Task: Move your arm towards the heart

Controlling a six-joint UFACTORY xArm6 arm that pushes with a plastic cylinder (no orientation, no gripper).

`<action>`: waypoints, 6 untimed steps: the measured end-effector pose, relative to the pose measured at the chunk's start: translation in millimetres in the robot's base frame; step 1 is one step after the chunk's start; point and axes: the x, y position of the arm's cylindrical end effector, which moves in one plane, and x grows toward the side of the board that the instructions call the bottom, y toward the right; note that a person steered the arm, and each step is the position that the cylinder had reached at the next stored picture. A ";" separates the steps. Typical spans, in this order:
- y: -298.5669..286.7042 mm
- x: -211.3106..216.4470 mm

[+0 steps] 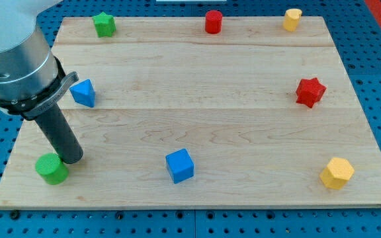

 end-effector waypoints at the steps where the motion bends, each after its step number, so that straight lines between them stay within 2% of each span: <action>1: 0.0 0.0; 2: 0.2 0.0; 3: 37.2 -53.0; 4: 101.8 -115.5; 5: 197.6 -162.4; 6: 236.6 -206.1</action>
